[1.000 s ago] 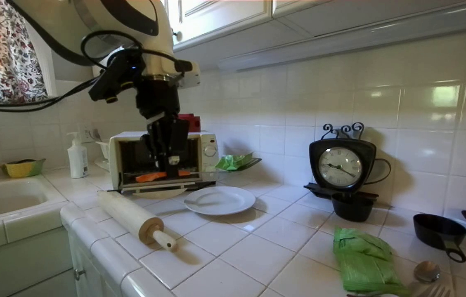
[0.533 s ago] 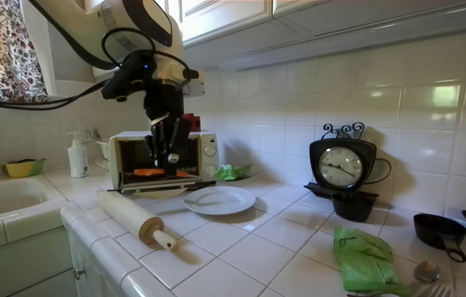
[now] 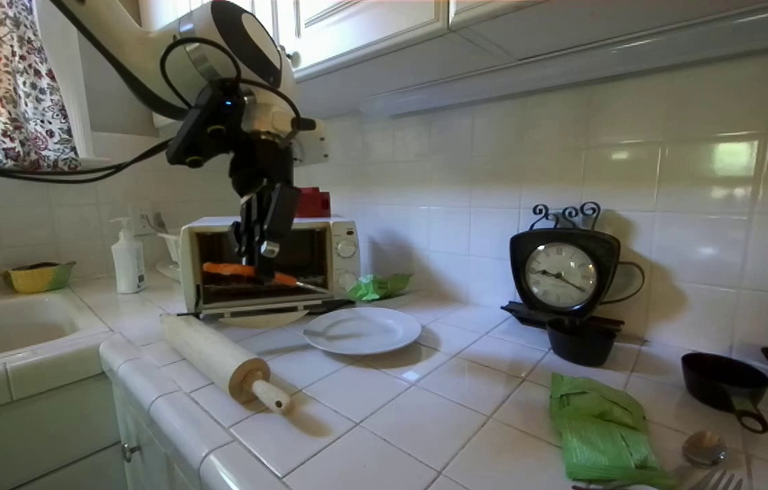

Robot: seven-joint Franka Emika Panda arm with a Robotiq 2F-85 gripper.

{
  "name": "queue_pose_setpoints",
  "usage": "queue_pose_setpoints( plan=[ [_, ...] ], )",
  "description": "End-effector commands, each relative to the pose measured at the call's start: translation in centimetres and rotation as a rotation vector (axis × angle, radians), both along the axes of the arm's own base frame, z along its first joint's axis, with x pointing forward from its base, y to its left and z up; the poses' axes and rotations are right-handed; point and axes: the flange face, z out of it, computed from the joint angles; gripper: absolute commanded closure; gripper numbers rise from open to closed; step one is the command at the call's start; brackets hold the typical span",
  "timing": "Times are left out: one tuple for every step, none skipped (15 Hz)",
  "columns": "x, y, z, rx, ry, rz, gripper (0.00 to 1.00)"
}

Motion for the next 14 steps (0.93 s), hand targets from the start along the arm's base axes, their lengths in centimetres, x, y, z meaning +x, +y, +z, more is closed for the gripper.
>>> queue_pose_setpoints(
  plan=[
    [1.1,0.7,0.3,-0.072,0.029,-0.021,0.95],
    [1.3,0.8,0.3,-0.084,0.032,-0.026,0.95],
    [1.5,1.0,0.3,-0.083,0.036,-0.016,0.95],
    [1.7,1.0,0.3,-0.105,0.038,-0.026,0.95],
    [1.9,1.1,0.3,-0.105,0.037,-0.012,0.95],
    [2.1,1.2,0.3,-0.122,0.038,-0.011,0.95],
    [2.3,1.3,0.3,-0.136,0.038,-0.013,0.95],
    [2.7,1.5,0.3,-0.133,0.037,0.005,0.95],
    [2.9,1.7,0.3,-0.152,0.039,0.000,0.95],
    [3.3,1.9,0.4,-0.151,0.038,0.019,0.95],
    [3.6,2.0,0.4,-0.168,0.041,0.015,0.95],
    [3.9,2.1,0.5,-0.169,0.042,0.022,0.95],
    [4.0,2.0,0.7,-0.180,0.044,0.013,0.95],
    [4.1,1.9,0.8,-0.180,0.040,0.011,0.95]
  ],
)
